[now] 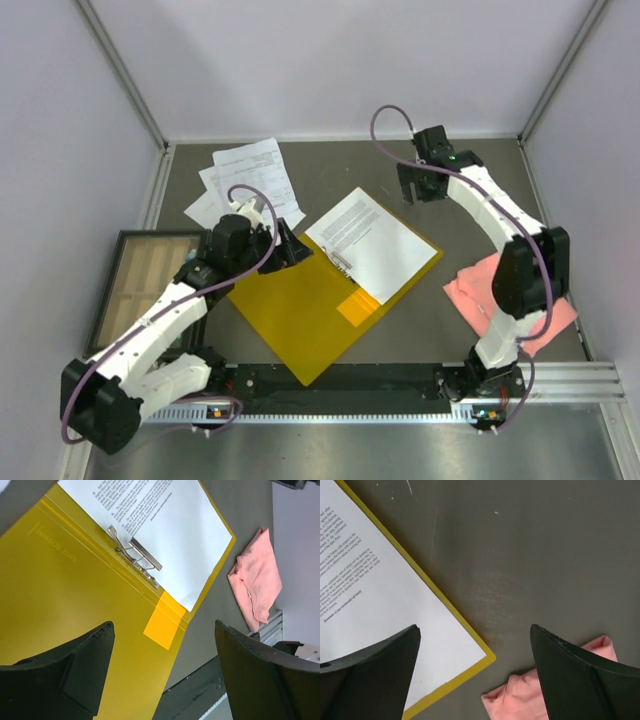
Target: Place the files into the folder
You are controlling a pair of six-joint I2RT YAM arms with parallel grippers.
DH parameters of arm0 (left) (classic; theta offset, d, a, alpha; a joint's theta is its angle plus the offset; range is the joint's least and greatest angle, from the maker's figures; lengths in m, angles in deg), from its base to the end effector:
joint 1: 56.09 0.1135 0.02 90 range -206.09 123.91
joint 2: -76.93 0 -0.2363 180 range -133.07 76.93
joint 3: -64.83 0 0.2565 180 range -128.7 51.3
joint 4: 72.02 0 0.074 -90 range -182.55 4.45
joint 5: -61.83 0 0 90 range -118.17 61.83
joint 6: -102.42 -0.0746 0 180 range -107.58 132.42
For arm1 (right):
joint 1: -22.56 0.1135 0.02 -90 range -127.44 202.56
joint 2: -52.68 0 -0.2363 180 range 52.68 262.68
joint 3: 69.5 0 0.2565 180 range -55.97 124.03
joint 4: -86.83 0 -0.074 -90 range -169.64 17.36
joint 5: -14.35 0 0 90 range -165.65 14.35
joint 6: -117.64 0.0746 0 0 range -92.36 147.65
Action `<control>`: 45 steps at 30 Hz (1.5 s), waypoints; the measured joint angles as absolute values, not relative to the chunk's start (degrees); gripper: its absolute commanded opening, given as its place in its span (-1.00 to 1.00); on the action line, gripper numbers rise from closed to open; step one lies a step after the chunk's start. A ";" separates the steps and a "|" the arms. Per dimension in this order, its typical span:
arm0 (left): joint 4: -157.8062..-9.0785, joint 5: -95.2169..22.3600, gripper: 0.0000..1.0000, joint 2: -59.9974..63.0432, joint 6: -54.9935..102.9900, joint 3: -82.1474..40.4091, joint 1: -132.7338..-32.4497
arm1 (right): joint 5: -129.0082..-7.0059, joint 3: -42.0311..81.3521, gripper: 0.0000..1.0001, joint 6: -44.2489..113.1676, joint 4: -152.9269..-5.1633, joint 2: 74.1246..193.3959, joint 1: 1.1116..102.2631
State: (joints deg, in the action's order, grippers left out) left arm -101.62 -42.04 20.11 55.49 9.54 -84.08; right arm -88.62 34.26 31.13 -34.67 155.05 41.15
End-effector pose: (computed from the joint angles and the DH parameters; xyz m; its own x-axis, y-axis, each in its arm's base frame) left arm 0.2322 -0.1436 0.2287 -0.7684 -0.3424 -0.5407 0.1535 0.7216 -0.6751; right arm 0.3908 0.1138 0.2274 -0.8063 -0.2086 -0.5535 -0.1463 0.9770 -0.1551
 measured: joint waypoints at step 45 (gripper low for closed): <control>-90.76 -54.93 0.51 -33.81 66.70 -22.28 -55.21 | -53.52 70.55 0.35 64.81 -65.40 199.22 55.03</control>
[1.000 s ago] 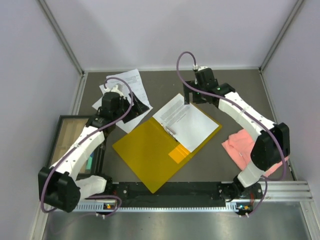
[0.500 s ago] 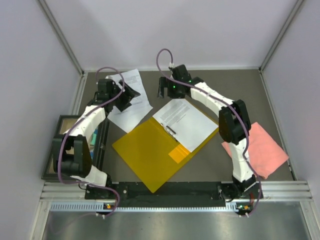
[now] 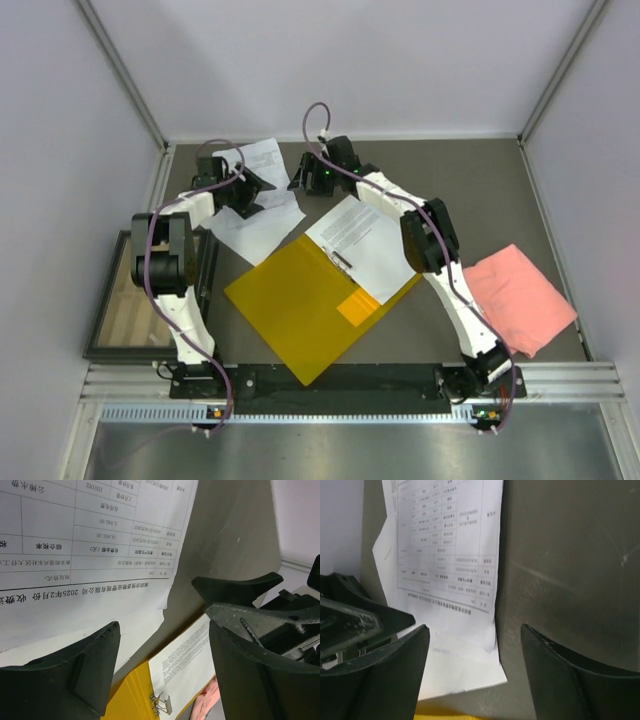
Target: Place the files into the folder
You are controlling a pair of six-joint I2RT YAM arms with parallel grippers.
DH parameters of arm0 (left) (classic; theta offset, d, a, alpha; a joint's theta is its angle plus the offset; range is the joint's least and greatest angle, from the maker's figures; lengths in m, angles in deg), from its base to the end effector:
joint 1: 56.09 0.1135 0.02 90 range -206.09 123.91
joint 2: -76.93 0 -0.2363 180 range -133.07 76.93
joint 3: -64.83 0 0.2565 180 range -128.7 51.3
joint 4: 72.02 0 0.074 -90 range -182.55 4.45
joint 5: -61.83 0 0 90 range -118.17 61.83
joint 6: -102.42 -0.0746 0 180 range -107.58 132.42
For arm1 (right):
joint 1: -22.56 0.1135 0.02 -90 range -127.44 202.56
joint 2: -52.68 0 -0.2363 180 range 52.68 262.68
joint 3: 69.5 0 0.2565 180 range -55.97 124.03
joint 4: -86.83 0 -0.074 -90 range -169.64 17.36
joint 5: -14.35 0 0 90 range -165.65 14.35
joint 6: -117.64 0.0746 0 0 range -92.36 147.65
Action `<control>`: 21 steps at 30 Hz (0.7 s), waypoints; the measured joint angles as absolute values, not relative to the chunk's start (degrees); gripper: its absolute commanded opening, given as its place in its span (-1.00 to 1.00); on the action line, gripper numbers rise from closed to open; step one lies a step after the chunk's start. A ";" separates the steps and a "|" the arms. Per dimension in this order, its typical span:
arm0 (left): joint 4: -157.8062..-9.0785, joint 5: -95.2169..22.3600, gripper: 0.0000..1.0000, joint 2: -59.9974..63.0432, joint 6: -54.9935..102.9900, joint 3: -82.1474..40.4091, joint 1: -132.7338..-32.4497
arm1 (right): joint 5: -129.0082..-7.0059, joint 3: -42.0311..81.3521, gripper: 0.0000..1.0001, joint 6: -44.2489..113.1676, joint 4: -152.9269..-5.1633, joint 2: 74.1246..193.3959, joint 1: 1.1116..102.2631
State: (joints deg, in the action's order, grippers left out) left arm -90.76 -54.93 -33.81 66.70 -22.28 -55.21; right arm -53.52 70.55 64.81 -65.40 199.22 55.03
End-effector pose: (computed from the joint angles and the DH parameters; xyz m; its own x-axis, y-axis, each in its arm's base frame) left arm 0.4430 -0.0268 0.1369 -0.6523 -0.7350 -0.1850 -0.3609 0.5158 -0.7770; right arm 0.4829 0.3406 0.1342 -0.8376 0.1304 -0.5305 -0.3186 0.6722 0.6683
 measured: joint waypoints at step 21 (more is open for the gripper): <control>-91.06 -49.38 0.50 -36.30 65.76 -20.95 -55.21 | -47.64 75.03 -0.32 78.49 -77.68 208.95 55.09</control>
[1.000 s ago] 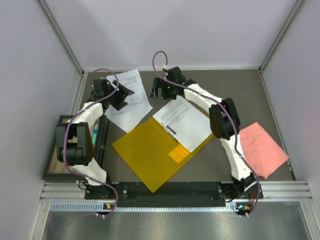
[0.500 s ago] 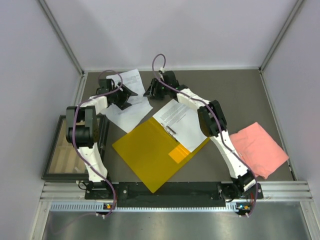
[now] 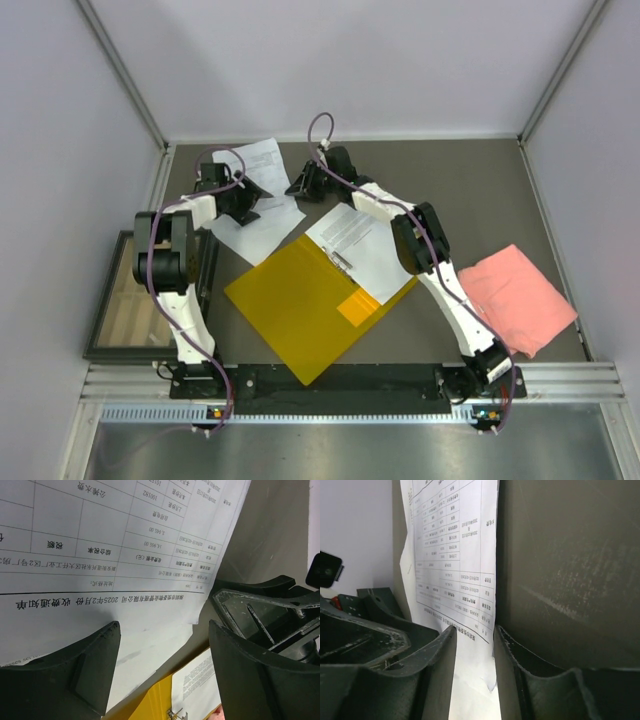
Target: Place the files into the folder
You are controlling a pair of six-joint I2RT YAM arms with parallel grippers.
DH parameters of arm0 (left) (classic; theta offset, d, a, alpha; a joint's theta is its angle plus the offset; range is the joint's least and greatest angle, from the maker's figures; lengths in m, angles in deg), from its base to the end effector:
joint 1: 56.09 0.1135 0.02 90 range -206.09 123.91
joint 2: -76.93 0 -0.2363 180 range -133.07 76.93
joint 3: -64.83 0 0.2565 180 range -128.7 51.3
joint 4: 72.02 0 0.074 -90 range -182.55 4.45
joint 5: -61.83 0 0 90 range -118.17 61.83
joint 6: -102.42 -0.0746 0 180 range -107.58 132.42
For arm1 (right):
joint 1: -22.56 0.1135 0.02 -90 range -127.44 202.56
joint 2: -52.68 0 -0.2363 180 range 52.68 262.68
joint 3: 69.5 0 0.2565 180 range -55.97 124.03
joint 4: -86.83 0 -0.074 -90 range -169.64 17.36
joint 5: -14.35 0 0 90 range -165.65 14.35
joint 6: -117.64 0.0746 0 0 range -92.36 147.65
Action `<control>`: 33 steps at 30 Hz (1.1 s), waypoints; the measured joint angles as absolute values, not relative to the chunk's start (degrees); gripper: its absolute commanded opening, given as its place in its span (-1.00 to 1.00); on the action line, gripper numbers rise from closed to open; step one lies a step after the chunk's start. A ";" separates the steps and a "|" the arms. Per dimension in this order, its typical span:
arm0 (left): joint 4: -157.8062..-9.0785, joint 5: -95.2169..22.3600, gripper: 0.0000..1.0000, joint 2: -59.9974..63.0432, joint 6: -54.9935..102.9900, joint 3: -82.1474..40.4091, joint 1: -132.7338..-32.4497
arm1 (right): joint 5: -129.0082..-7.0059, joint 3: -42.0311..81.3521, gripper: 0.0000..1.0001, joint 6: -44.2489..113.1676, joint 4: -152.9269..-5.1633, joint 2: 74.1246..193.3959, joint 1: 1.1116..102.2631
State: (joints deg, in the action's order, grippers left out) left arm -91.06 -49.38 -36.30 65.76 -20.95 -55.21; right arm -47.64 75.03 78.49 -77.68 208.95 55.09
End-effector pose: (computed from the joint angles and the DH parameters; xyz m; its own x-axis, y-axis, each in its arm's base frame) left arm 0.4400 -0.0202 0.1083 -0.6213 -0.7575 -0.2006 -0.4416 0.5499 -0.7090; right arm 0.4970 0.3585 0.0924 -0.8848 0.2478 -0.3947 -0.2228 0.5190 0.8252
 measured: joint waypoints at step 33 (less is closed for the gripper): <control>-90.65 -50.04 0.51 -37.13 64.14 -20.58 -55.05 | -45.56 75.77 -0.06 86.63 -89.64 211.77 54.68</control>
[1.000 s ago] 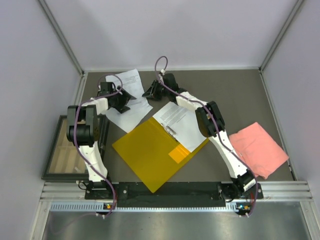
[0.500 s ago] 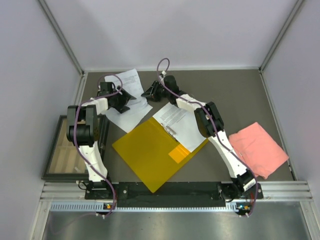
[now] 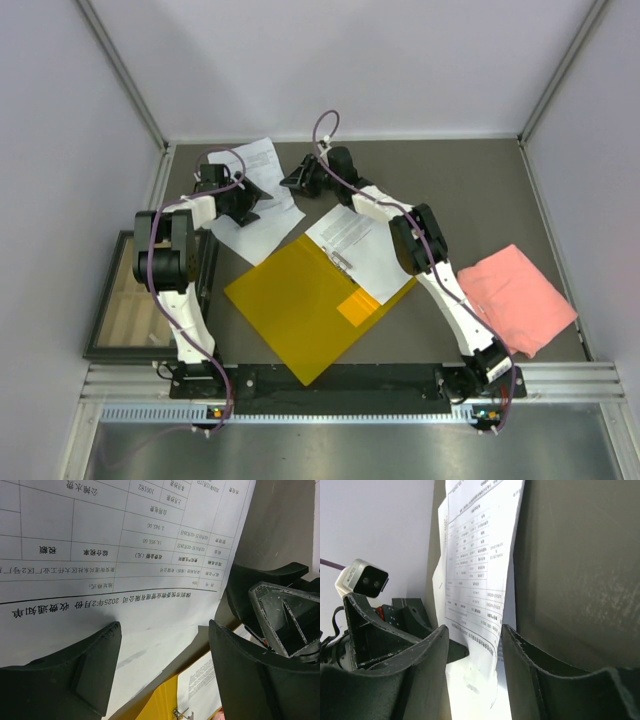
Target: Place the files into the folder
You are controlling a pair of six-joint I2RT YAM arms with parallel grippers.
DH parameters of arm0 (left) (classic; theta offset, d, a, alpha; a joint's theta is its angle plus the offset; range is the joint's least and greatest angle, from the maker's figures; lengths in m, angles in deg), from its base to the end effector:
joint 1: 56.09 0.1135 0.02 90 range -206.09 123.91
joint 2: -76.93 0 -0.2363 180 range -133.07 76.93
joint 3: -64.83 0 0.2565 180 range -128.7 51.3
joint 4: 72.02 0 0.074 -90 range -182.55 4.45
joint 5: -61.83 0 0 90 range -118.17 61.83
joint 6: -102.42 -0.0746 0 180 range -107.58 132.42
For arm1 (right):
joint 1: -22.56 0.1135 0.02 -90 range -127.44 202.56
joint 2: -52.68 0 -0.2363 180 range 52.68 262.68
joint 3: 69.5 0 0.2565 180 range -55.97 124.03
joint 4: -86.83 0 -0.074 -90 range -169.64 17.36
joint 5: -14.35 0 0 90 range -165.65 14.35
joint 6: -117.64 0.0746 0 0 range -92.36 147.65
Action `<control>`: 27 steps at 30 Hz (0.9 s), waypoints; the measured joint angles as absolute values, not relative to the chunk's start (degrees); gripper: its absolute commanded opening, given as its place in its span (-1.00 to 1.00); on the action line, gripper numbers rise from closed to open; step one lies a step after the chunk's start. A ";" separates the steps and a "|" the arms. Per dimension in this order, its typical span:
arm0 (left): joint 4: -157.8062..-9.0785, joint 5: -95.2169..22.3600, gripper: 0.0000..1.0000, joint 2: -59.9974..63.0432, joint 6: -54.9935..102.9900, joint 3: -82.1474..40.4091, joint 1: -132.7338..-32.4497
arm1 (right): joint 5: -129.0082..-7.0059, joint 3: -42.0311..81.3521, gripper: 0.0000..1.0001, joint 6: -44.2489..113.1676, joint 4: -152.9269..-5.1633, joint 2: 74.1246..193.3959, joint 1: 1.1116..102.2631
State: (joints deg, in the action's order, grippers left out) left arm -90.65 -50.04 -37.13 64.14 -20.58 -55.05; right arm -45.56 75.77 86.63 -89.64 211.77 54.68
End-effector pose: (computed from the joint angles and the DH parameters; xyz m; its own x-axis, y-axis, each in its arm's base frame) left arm 0.4390 -0.0198 0.1011 -0.6402 -0.7402 -0.2055 -0.4305 0.5672 -0.7021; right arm 0.5070 0.3624 0.0952 -0.8718 0.3283 -0.3636 -0.2293 0.3823 0.8951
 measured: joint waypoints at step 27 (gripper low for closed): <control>-90.56 -50.78 0.51 -37.24 63.66 -20.58 -54.99 | -44.78 76.03 -0.31 85.75 -89.71 211.77 56.36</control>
